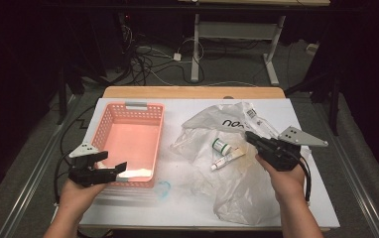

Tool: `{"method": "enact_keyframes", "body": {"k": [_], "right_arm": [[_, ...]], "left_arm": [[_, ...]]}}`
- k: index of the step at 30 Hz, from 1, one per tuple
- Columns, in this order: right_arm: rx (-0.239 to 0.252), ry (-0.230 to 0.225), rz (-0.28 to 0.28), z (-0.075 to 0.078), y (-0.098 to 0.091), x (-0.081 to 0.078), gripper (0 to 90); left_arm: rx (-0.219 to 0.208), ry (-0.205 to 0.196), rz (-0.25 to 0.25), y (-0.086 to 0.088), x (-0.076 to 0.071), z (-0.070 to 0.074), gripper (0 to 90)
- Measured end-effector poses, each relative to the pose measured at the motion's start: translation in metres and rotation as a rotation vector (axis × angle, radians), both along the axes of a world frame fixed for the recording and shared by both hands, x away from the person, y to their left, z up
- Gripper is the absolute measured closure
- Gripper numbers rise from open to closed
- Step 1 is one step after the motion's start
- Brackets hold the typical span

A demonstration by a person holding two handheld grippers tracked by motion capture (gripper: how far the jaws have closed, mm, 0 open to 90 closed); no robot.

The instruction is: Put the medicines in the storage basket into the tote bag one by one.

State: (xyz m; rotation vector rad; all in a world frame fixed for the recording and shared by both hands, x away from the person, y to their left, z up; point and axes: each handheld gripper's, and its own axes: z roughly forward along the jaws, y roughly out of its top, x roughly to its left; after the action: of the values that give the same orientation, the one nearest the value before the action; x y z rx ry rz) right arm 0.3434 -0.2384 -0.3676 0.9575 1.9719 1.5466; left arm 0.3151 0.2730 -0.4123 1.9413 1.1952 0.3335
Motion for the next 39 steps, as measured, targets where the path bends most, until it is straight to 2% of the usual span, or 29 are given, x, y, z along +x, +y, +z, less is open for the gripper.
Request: {"method": "enact_keyframes", "body": {"k": [4,7,10,14,17,21,26,31,35,36,39], "right_arm": [[0.001,0.006,-0.001,0.000,0.001,0.000,90.0],[-0.003,0.005,0.003,-0.001,0.001,0.001,90.0],[-0.003,0.004,0.006,-0.001,0.002,0.000,90.0],[-0.001,0.006,0.002,-0.001,0.002,0.000,90.0],[0.001,0.006,0.003,0.000,0.002,0.000,90.0],[0.006,0.007,-0.001,0.000,0.001,0.000,90.0],[0.007,0.003,0.002,0.000,0.000,0.000,90.0],[0.006,0.008,0.008,0.000,0.002,0.000,90.0],[0.004,0.007,0.010,0.000,0.003,0.000,90.0],[0.003,0.007,0.010,0.000,0.004,0.000,90.0],[0.006,0.010,0.010,-0.001,0.004,0.000,90.0]], "left_arm": [[-0.003,0.018,0.010,0.004,0.003,0.000,30.2],[-0.003,0.036,0.070,0.007,0.007,0.003,41.9],[0.005,0.055,0.079,0.010,0.010,0.006,52.5],[0.079,0.091,0.086,0.011,0.015,0.010,64.9],[0.114,0.119,0.087,0.014,0.019,0.014,77.7],[0.189,0.170,0.091,0.017,0.023,0.018,87.0],[0.256,0.237,0.095,0.023,0.024,0.015,88.4],[0.279,0.302,0.096,0.029,0.026,0.011,88.3],[0.293,0.334,0.088,0.030,0.028,0.008,88.3],[0.310,0.341,0.087,0.030,0.029,0.007,88.2],[0.310,0.379,0.075,0.031,0.033,0.003,88.2]]}}
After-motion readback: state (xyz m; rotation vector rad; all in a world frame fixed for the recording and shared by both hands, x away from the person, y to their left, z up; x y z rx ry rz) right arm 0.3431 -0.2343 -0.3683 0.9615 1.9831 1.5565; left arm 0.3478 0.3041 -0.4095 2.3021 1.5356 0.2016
